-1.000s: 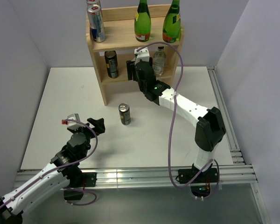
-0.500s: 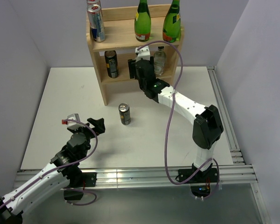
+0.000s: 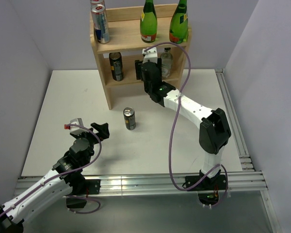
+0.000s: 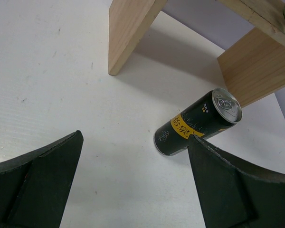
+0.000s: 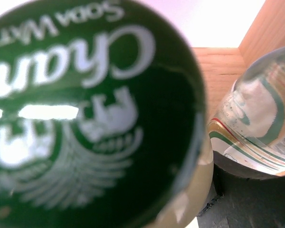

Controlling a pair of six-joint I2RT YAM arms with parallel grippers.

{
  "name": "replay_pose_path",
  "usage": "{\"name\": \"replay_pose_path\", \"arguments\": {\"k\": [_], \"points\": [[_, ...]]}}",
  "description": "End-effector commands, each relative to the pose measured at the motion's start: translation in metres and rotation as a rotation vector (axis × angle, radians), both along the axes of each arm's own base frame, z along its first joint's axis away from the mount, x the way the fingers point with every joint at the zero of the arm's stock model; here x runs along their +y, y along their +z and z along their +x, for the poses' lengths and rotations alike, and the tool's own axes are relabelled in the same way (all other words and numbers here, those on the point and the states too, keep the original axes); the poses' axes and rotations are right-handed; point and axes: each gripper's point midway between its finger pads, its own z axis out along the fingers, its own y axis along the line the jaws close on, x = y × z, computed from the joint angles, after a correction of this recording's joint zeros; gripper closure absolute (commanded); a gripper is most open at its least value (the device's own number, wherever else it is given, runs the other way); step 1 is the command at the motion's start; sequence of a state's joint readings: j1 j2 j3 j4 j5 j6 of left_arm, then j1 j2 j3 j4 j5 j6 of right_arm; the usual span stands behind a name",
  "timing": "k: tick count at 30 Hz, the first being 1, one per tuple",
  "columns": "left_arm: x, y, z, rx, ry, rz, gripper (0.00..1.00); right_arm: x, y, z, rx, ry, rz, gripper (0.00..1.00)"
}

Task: Place and organize the beverage onto the shelf

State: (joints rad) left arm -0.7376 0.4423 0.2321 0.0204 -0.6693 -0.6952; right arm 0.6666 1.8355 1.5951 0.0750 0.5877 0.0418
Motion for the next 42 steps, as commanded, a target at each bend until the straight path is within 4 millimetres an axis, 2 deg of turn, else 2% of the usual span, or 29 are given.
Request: {"name": "replay_pose_path", "arguments": {"k": [1, 9, 21, 22, 23, 26, 30, 32, 42], "points": [[-0.004, 0.007, 0.001, -0.028, -0.018, -0.013, 0.01, -0.039, 0.068, 0.021, -0.209, -0.142, 0.159, 1.0], [-0.005, 0.008, 0.001, -0.03, -0.02, -0.014, 0.01, -0.051, 0.056, 0.021, -0.209, -0.198, 0.174, 1.0], [-0.004, 0.008, 0.001, -0.031, -0.018, -0.015, 0.01, -0.05, 0.038, 0.021, -0.176, -0.205, 0.187, 0.98], [-0.004, 0.008, 0.001, -0.03, -0.018, -0.015, 0.01, -0.05, 0.037, 0.021, -0.172, -0.203, 0.186, 0.91], [-0.004, 0.008, 0.001, -0.029, -0.018, -0.013, 0.01, -0.05, 0.036, 0.021, -0.171, -0.203, 0.188, 0.71], [-0.004, 0.008, 0.001, -0.029, -0.018, -0.013, 0.01, -0.049, 0.035, 0.02, -0.167, -0.198, 0.187, 0.32], [-0.004, 0.007, 0.001, -0.029, -0.018, -0.014, 0.01, -0.048, 0.032, 0.02, -0.16, -0.194, 0.189, 0.07], [-0.004, 0.008, 0.001, -0.03, -0.018, -0.015, 0.01, -0.047, 0.031, 0.02, -0.155, -0.188, 0.19, 0.04], [-0.004, 0.008, 0.001, -0.029, -0.016, -0.014, 0.01, -0.043, 0.025, 0.018, -0.142, -0.176, 0.197, 0.03]]}}
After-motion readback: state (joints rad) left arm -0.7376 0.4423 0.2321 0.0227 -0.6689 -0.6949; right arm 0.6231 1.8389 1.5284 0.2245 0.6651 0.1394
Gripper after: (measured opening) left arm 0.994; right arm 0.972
